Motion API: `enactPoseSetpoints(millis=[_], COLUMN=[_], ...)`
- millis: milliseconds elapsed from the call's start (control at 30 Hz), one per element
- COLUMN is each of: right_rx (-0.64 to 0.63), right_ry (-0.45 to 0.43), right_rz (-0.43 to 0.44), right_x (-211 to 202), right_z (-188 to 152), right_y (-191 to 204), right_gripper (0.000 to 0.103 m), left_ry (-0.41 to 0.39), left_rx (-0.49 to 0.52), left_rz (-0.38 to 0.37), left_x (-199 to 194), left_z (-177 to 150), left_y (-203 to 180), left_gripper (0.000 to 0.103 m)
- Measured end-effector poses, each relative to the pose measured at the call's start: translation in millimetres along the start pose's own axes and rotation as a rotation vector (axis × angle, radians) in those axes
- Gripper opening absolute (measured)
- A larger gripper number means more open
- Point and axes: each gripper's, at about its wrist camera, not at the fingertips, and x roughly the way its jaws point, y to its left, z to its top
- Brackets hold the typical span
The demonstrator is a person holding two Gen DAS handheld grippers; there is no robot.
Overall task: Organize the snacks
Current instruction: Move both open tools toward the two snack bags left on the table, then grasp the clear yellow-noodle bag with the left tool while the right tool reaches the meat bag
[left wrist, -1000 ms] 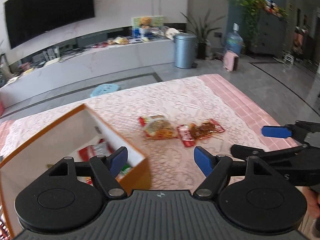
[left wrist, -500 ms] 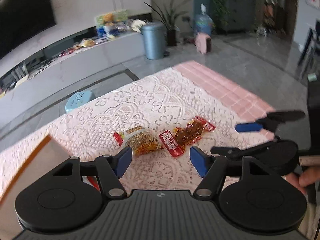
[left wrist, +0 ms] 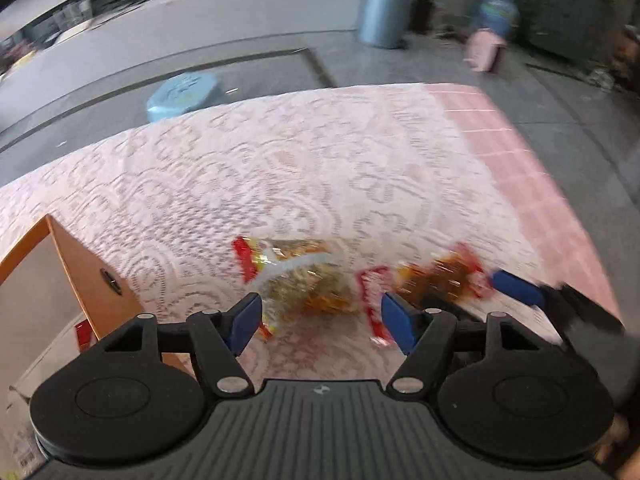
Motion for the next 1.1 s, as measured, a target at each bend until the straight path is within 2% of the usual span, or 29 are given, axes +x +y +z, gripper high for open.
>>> enactPoseSetpoints(millis=[133,233,367,500,600,800,933,1100], right_rx=[-0.005,-0.012,-0.045,0.035,0.034,-0.018,-0.071,-0.135], right_ry=[-0.01,-0.015,-0.036,-0.019,0.007,-0.036,-0.063,-0.06], right_rz=[0.025,0.025,-0.03,-0.002,-0.014,0.006,0.014,0.031], right_x=[7.3,9.6,7.3,9.8,15.2,11.4,12.1,22.7], right_z=[-6.7,-8.6,-8.3,-7.0,-9.4,-12.4,-13.5,-12.6], right_y=[-2.8,-5.7,-9.7,-22.6,-22.8,-8.9,4.8,22.3], right_gripper=[0.084,0.085,0.088,0.09,0.09,0.09,0.077,0.076], left_ry=[0.051,0.089,0.112,0.122,0.128,0.065,0.004,-0.079], left_rx=[-0.069,-0.102,-0.094,-0.095,-0.11,-0.088,-0.125,-0.158], left_rz=[-0.001,0.04,0.065,0.081,0.076,0.066,0.04,0.006], left_x=[21.0,31.7,41.2,49.6,55.5,48.6,36.0,9.1], left_z=[9.4,10.9,9.4,7.2,7.6,4.9,-1.7,-9.7], left_y=[1.2,2.7,3.3,3.2,3.7,2.9,12.7,25.2], left_gripper=[0.081,0.081,0.081,0.081,0.081,0.058,0.052,0.052])
